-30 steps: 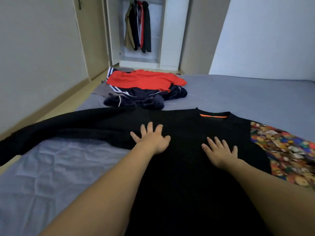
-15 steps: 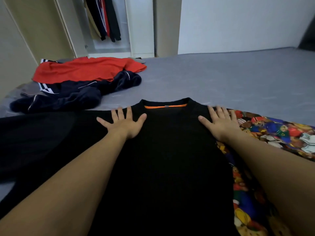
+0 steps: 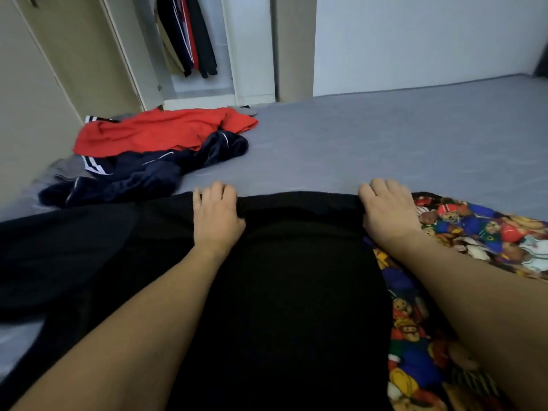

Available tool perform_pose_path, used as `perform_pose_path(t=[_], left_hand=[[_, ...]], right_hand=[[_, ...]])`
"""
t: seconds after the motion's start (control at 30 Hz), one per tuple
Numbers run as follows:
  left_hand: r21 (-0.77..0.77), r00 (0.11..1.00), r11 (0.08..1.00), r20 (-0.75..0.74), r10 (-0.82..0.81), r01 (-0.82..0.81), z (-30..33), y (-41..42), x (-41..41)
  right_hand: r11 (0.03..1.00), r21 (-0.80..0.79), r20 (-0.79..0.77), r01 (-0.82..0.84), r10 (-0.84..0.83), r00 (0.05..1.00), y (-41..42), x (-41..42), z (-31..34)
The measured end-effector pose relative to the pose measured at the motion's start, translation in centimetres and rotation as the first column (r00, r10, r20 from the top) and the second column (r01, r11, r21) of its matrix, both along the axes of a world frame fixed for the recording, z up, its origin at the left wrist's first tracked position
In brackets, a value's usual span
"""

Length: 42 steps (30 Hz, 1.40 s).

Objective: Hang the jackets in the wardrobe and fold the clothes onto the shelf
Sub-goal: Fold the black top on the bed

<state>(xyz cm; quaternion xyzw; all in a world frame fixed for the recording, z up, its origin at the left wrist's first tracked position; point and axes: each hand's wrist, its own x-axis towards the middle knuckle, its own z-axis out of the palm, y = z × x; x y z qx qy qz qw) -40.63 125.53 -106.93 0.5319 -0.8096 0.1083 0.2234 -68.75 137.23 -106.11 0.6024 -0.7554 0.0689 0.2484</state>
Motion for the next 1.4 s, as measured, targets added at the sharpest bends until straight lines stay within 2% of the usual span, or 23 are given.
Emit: perform_pose_path(t=[0.07, 0.17, 0.27, 0.33, 0.4, 0.5, 0.6, 0.63, 0.7, 0.73, 0.77, 0.87, 0.97, 1.03, 1.1, 1.13, 1.2, 1.23, 1.3, 1.33, 1.37, 1.4], left_hand=[[-0.006, 0.997, 0.998, 0.038, -0.067, 0.067, 1.1, 1.5, 1.7], [0.007, 0.968, 0.983, 0.175, -0.182, 0.183, 2.4, 4.4, 4.7], [0.107, 0.93, 0.975, 0.296, -0.216, 0.193, 3.0, 7.3, 7.5], [0.175, 0.904, 0.972, 0.369, -0.214, 0.158, 3.0, 8.8, 8.2], [0.242, 0.892, 0.963, 0.4, -0.21, 0.119, 2.8, 10.3, 7.9], [0.471, 0.916, 0.881, 0.338, -0.217, 0.035, 2.0, 12.4, 7.0], [0.684, 0.959, 0.726, 0.246, -0.141, -0.069, 2.2, 12.9, 5.8], [0.746, 0.973, 0.663, 0.195, -0.121, -0.067, 2.7, 12.8, 4.9], [0.82, 0.983, 0.571, 0.063, -0.171, 0.047, 3.6, 12.9, 1.7], [0.817, 0.971, 0.56, 0.004, -0.238, 0.134, 3.8, 13.2, -0.4], [0.793, 0.952, 0.573, -0.029, -0.304, 0.208, 3.9, 13.6, -2.8], [0.691, 0.924, 0.67, 0.011, -0.383, 0.27, 3.1, 14.4, -9.2], [0.58, 0.907, 0.752, 0.051, -0.419, 0.315, 1.6, 14.8, -14.2], [0.488, 0.904, 0.798, 0.04, -0.425, 0.353, 0.5, 15.1, -16.7], [0.415, 0.931, 0.85, 0.019, -0.364, 0.324, -0.7, 15.1, -18.1], [0.392, 0.945, 0.873, 0.024, -0.326, 0.291, -1.3, 15.0, -18.4], [0.373, 0.957, 0.9, 0.086, -0.275, 0.225, -2.2, 14.8, -19.0], [0.376, 0.956, 0.904, 0.124, -0.267, 0.204, -2.4, 14.7, -19.3], [0.378, 0.943, 0.906, 0.186, -0.277, 0.192, -2.4, 14.5, -20.1], [0.378, 0.933, 0.906, 0.216, -0.288, 0.192, -2.3, 14.3, -20.5], [0.383, 0.923, 0.903, 0.24, -0.3, 0.194, -2.2, 14.2, -20.8], [0.391, 0.917, 0.9, 0.254, -0.307, 0.193, -2.2, 14.1, -21.0]], right_hand=[[0.999, 0.012, -0.024, -0.052, 0.052, 0.998, 1.9, 0.4, 1.8], [0.98, 0.015, -0.071, -0.198, 0.198, 0.978, 5.3, 0.9, 4.0], [0.962, 0.009, -0.16, -0.274, 0.272, 0.949, 8.9, 1.9, 4.6], [0.975, 0.054, -0.195, -0.216, 0.223, 0.955, 10.9, 2.2, 4.2], [0.982, 0.189, -0.172, -0.016, 0.049, 0.984, 12.6, 1.9, 3.5], [0.931, 0.297, -0.035, 0.21, -0.209, 0.977, 14.6, 1.3, 2.4], [0.941, 0.163, 0.184, 0.298, -0.326, 0.928, 14.8, 1.3, 1.9], [0.923, 0.101, 0.329, 0.371, -0.383, 0.863, 14.3, 1.3, 2.1], [0.848, 0.056, 0.64, 0.527, -0.435, 0.633, 13.2, 0.7, 2.4], [0.828, 0.057, 0.731, 0.557, -0.415, 0.542, 13.0, -0.1, 2.2], [0.829, 0.055, 0.76, 0.556, -0.396, 0.516, 13.0, -1.1, 2.0], [0.877, 0.061, 0.697, 0.477, -0.38, 0.608, 13.4, -4.7, 1.6], [0.869, 0.175, 0.477, 0.463, -0.486, 0.732, 12.7, -8.3, 2.1], [0.886, 0.115, 0.405, 0.449, -0.454, 0.793, 11.7, -10.5, 2.7], [0.916, -0.006, 0.39, 0.401, -0.367, 0.844, 10.6, -12.2, 3.1], [0.921, -0.014, 0.351, 0.389, -0.36, 0.865, 10.2, -13.1, 2.9], [0.891, 0.11, 0.217, 0.441, -0.454, 0.864, 9.9, -14.2, 1.2], [0.855, 0.182, 0.191, 0.487, -0.516, 0.835, 9.9, -14.5, 0.1], [0.81, 0.25, 0.29, 0.53, -0.585, 0.757, 9.8, -14.9, -1.4], [0.823, 0.239, 0.336, 0.515, -0.568, 0.752, 9.5, -15.0, -1.4], [0.863, 0.194, 0.314, 0.467, -0.505, 0.804, 9.3, -15.2, -1.1], [0.926, 0.111, 0.221, 0.359, -0.376, 0.9, 9.1, -15.2, -0.7]])
